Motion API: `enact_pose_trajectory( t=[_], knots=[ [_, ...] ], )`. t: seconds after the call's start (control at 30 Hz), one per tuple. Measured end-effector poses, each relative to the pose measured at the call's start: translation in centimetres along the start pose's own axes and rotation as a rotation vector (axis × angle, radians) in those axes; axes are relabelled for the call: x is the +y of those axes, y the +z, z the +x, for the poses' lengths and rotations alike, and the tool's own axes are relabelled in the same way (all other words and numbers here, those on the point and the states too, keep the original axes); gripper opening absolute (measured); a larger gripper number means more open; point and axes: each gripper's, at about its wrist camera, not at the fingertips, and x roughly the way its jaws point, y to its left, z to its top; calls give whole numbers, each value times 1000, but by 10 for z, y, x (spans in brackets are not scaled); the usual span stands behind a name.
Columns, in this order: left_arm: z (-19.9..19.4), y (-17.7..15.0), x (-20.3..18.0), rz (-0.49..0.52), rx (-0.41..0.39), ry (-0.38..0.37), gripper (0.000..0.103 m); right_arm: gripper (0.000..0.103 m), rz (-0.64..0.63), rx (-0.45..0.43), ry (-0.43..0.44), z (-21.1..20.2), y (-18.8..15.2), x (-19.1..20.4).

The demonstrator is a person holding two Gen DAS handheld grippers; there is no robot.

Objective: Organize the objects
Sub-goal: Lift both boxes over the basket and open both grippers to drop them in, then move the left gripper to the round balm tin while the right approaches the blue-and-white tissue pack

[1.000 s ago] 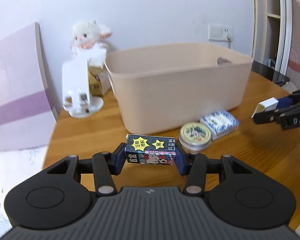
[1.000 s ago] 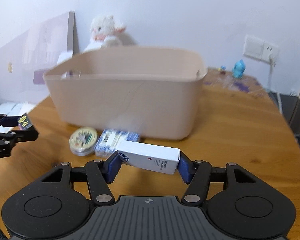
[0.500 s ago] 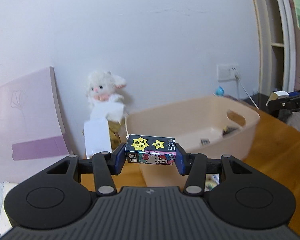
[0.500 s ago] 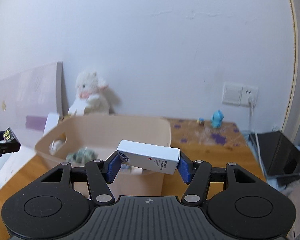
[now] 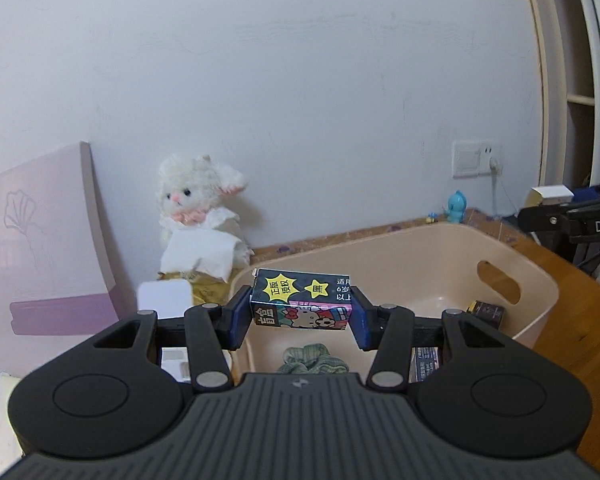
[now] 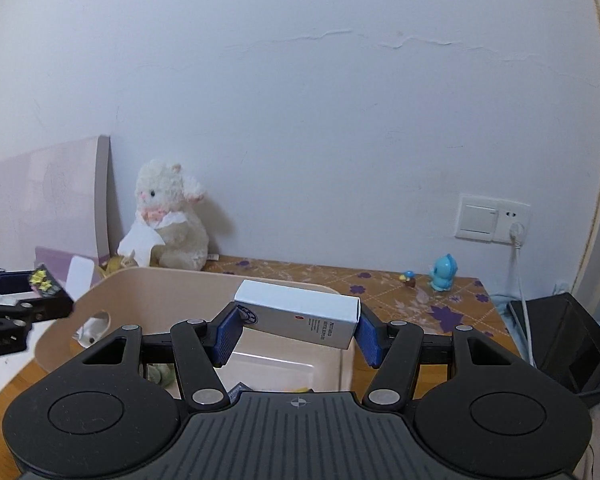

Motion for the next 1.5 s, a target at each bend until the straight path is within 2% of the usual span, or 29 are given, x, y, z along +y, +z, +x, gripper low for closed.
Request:
enact_pose_trajectory(
  t=[0.3,0.4,0.47,0.5,0.57,0.6,0.63,0.67,0.9,1.03,1.23,1.5],
  knots=[
    [59,-15,-24,24,178,41,52,57,-62,131,-2,51,-15,22],
    [70,-22,-26,16,232,32,52,57,-94,185,-8,64,-24,28],
    [75,-24,-21,-28,258,28,54,57,-105,207,-11,69,-29,30],
    [76,-24,-18,-40,272,33,54,65,-114,223,-16,72,-32,31],
    [77,-22,-17,-40,287,16,58,70,-125,227,-25,73,-35,32],
    [75,-21,-16,-45,291,9,62,77,-129,226,-30,72,-36,33],
    [74,-20,-16,-50,291,6,69,79,-130,220,-33,70,-37,33],
    [71,-19,-15,-56,284,7,72,81,-128,213,-32,68,-37,32],
    [42,-16,-3,-72,247,2,79,100,-86,164,-21,40,-27,16],
    [18,-13,0,-65,213,-13,80,103,-105,148,-17,18,-28,14],
    [-16,-15,6,-47,188,9,84,103,-93,145,-5,-10,-36,7],
    [-31,-44,5,-10,243,19,86,103,-120,172,-12,-32,-62,6]
  ],
)
